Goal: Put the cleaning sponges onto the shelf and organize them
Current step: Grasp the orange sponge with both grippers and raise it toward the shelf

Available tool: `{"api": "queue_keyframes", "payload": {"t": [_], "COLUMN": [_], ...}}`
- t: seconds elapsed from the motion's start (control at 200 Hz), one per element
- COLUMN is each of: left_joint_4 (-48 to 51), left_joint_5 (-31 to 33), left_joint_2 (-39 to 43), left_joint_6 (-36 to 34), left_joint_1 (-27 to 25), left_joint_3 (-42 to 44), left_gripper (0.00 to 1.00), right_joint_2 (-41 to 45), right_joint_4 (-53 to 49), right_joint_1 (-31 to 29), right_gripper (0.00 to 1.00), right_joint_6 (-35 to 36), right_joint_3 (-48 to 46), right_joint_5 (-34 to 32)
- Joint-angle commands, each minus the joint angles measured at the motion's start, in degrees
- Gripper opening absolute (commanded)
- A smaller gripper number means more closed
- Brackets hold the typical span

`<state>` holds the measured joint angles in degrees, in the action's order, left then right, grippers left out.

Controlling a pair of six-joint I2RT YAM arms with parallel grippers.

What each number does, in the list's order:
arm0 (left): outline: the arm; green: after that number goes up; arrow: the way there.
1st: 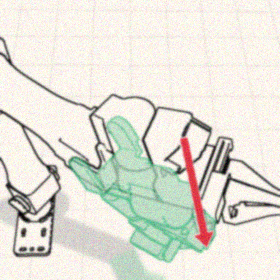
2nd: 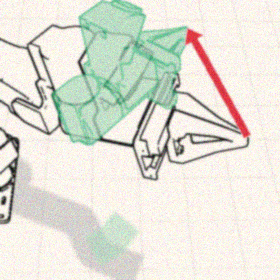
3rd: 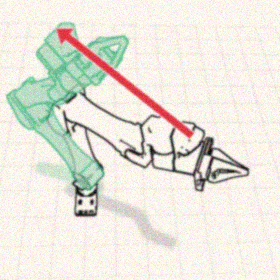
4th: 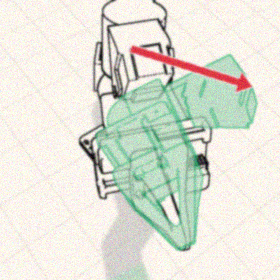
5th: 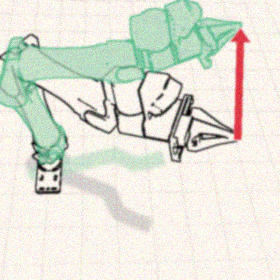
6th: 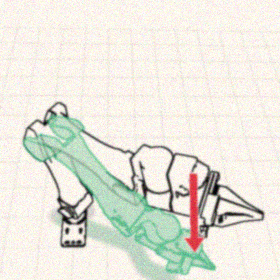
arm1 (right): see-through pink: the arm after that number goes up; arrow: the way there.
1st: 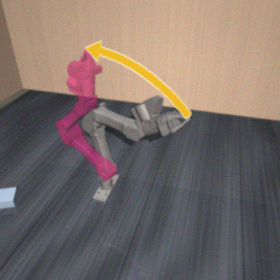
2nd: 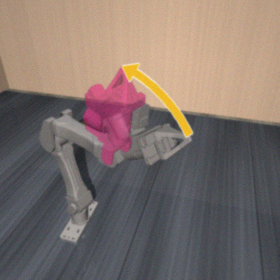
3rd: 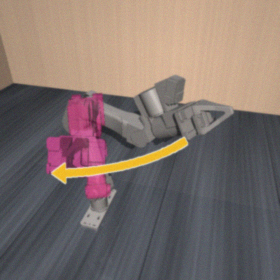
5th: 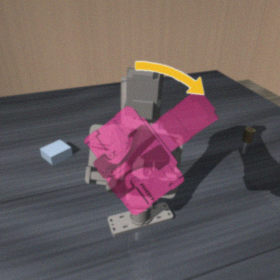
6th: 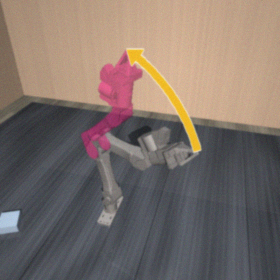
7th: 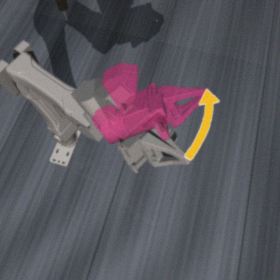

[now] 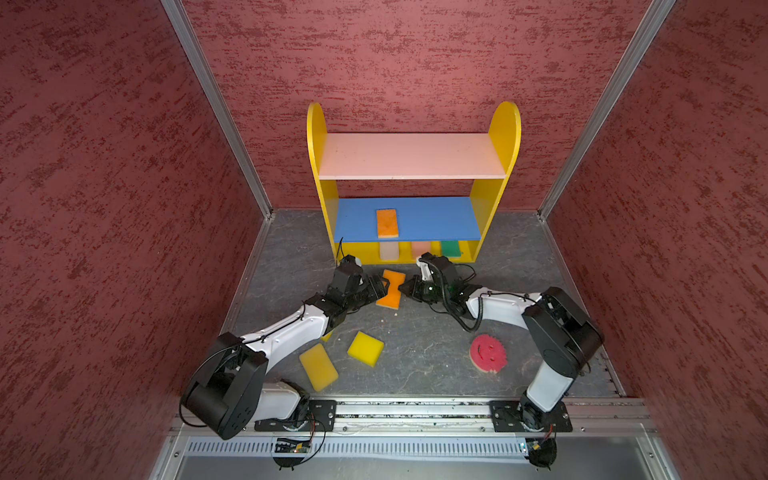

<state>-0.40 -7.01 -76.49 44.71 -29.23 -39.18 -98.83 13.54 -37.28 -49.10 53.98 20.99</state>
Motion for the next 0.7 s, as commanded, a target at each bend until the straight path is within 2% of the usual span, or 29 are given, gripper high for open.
{"api": "queue_keyframes", "payload": {"t": [0.0,0.13,0.235,0.426,0.661,0.691], "left_joint_4": [1.46,1.07,0.19,-0.68,-1.11,-1.37], "left_joint_5": [-0.39,-1.93,-2.57,-2.18,-2.86,-3.15], "left_joint_2": [0.73,1.62,3.23,6.30,7.30,7.36], "left_joint_6": [-0.89,-0.52,-0.41,0.03,0.89,0.99], "left_joint_1": [-0.29,-0.30,-0.38,-0.39,0.51,0.77], "left_joint_3": [-1.64,-2.81,-3.14,-3.34,-3.97,-4.16], "left_gripper": [0.86,0.85,0.78,0.38,0.20,0.18], "right_joint_2": [2.79,4.02,4.35,4.24,5.42,5.50], "right_joint_4": [-5.90,-6.62,-5.31,-1.02,3.38,3.66], "right_joint_1": [0.34,0.45,0.71,0.71,0.71,0.71], "right_gripper": [0.00,0.00,0.00,0.00,0.00,0.04], "right_joint_6": [5.53,6.17,4.79,1.24,-1.74,-1.92], "right_joint_3": [2.33,3.49,3.68,3.24,3.53,3.58], "right_joint_5": [1.55,2.75,4.47,6.68,6.86,6.74]}}
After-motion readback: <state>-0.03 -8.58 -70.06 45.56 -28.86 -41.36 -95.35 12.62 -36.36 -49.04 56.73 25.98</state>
